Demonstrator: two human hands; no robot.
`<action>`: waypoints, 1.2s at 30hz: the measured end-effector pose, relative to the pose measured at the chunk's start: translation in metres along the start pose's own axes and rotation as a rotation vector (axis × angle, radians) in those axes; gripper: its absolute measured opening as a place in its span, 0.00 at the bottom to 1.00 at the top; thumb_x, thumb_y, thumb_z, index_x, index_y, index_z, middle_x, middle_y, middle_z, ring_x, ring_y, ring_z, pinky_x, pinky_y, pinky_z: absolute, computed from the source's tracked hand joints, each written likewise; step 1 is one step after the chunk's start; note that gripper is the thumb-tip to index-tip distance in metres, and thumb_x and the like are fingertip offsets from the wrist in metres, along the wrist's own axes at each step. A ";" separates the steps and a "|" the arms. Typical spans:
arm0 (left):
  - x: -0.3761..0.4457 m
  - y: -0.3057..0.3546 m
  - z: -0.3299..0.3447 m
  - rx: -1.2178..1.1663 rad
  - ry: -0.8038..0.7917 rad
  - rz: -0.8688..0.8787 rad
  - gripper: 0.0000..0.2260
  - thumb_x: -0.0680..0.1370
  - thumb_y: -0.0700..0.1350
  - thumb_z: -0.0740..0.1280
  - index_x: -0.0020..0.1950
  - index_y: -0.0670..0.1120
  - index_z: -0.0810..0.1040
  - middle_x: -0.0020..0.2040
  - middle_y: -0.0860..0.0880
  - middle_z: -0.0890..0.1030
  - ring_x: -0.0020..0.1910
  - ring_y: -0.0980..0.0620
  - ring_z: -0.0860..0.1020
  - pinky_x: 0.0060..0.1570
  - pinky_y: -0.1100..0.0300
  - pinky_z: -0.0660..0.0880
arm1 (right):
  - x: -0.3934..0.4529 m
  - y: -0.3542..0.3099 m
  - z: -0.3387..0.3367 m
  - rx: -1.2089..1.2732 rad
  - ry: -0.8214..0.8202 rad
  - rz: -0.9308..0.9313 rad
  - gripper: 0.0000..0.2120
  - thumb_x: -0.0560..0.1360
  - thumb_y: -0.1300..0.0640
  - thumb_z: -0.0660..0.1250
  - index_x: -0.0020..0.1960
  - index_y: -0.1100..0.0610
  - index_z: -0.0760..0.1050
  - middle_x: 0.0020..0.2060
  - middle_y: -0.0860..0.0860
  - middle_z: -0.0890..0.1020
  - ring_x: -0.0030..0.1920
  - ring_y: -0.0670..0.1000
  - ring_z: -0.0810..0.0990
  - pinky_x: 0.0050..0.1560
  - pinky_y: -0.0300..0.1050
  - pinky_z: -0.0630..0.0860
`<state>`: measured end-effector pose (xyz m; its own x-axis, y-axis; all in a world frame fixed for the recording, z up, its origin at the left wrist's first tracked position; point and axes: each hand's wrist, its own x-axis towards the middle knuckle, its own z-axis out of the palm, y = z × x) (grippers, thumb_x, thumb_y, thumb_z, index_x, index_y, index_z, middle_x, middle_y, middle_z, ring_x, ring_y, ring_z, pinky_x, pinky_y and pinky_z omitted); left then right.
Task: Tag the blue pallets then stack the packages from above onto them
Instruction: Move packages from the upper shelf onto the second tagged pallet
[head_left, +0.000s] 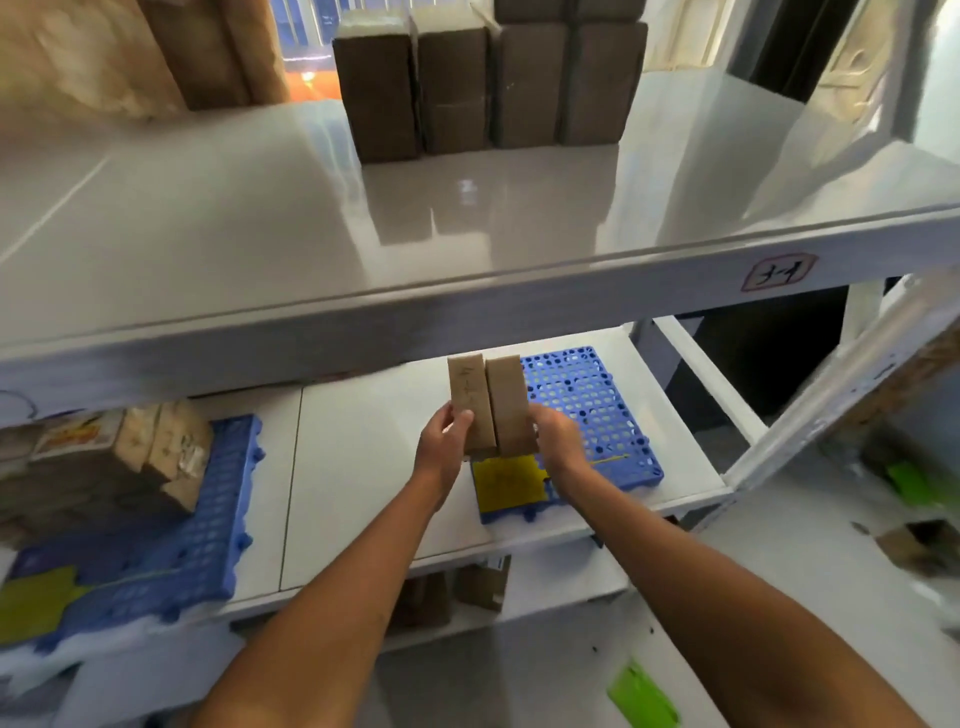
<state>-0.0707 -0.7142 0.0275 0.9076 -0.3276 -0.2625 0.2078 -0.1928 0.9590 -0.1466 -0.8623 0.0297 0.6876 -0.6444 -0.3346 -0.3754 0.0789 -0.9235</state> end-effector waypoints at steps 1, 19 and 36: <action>0.003 0.001 0.003 0.009 0.009 -0.018 0.15 0.84 0.51 0.62 0.70 0.49 0.74 0.62 0.49 0.80 0.55 0.49 0.80 0.51 0.56 0.81 | 0.003 -0.002 0.003 -0.036 -0.005 -0.030 0.14 0.81 0.52 0.63 0.53 0.60 0.83 0.46 0.55 0.83 0.45 0.52 0.78 0.40 0.44 0.73; 0.047 -0.010 0.014 0.163 0.035 -0.029 0.21 0.85 0.58 0.56 0.74 0.49 0.71 0.69 0.45 0.77 0.64 0.46 0.77 0.53 0.58 0.77 | 0.035 -0.007 0.018 -0.092 0.063 -0.093 0.21 0.82 0.51 0.67 0.73 0.56 0.74 0.65 0.55 0.81 0.64 0.54 0.80 0.60 0.48 0.81; -0.103 0.093 -0.019 0.890 0.109 0.305 0.26 0.85 0.61 0.47 0.77 0.52 0.69 0.78 0.46 0.69 0.76 0.42 0.68 0.73 0.45 0.67 | -0.095 -0.085 -0.076 -0.827 -0.047 -0.392 0.28 0.86 0.43 0.52 0.80 0.57 0.62 0.80 0.55 0.65 0.77 0.58 0.67 0.73 0.56 0.65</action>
<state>-0.1382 -0.6812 0.1461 0.9154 -0.4006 0.0408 -0.3577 -0.7627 0.5388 -0.2271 -0.8655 0.1545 0.8772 -0.4775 -0.0496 -0.4231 -0.7202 -0.5498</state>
